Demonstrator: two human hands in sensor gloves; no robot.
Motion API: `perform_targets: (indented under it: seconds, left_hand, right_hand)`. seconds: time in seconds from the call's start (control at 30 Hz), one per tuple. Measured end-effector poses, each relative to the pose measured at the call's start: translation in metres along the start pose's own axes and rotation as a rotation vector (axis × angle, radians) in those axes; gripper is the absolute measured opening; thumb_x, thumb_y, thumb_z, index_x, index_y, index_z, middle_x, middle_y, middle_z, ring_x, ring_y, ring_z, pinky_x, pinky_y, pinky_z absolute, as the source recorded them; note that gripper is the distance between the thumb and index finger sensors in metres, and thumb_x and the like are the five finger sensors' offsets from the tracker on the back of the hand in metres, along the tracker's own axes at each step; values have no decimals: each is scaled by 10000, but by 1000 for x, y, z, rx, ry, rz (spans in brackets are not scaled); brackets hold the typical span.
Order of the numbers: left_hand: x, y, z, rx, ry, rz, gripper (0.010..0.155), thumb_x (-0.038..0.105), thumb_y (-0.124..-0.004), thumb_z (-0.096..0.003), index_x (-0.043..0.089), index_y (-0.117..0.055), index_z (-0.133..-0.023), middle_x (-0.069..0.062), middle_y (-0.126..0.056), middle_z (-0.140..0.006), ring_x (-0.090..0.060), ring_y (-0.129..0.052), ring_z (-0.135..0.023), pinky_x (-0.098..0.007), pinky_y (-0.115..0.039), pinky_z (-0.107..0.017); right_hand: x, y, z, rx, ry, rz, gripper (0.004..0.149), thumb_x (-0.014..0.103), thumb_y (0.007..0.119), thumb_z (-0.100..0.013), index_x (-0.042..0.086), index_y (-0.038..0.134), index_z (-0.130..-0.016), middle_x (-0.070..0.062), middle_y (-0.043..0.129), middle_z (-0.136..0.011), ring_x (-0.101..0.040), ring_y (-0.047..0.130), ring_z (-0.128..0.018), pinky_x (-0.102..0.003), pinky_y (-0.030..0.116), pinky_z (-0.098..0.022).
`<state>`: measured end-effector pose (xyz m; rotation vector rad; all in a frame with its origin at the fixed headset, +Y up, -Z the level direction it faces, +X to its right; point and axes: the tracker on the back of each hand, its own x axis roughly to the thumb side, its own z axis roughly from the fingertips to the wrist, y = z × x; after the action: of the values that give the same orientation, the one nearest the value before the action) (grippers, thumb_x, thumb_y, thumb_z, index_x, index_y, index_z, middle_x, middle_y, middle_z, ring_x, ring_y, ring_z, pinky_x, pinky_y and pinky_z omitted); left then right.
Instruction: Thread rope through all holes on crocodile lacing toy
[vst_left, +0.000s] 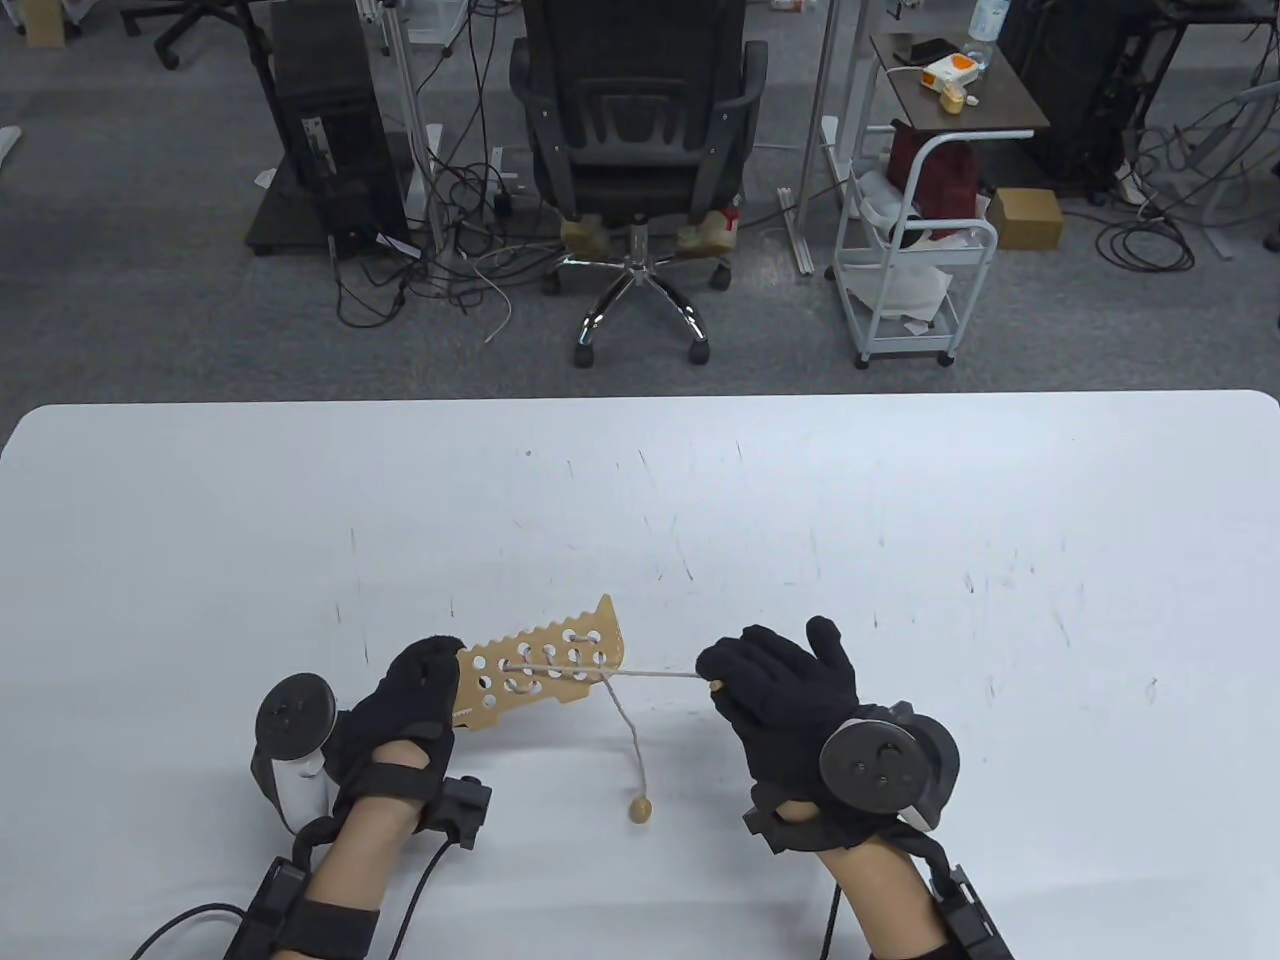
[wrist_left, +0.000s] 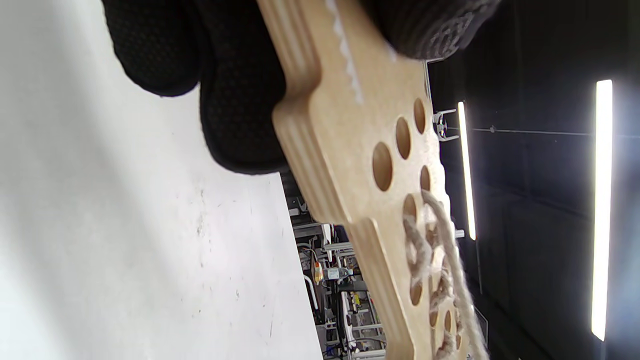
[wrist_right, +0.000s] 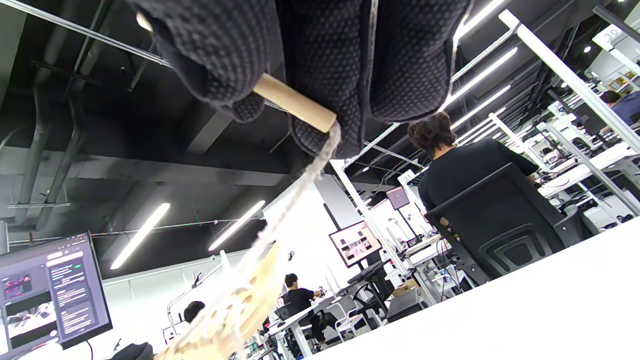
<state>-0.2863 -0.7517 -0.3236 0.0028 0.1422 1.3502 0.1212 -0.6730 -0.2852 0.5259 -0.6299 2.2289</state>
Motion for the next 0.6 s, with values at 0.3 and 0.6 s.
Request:
perform_targets:
  seconds: [0.3, 0.6]
  left_hand:
    - [-6, 11, -5, 39, 29, 24, 514, 452, -726, -435, 242, -744, -904, 4, -951, -703, -187, -1058, -494, -457, -800, -579]
    - [-8, 18, -7, 58, 36, 45, 513, 451, -723, -436, 243, -743, -904, 5, -949, -705, -187, -1056, -496, -457, -800, -580]
  right_hand:
    - [-11, -3, -1, 0, 31, 9, 406, 279, 816, -448, 294, 834, -854, -150, 970, -835, -495, 808, -823, -720, 348, -677]
    - [-15, -8, -1, -37, 47, 29, 410, 274, 778, -439, 319, 825, -843, -149, 968, -832, -511, 833, -798, -717, 381, -671]
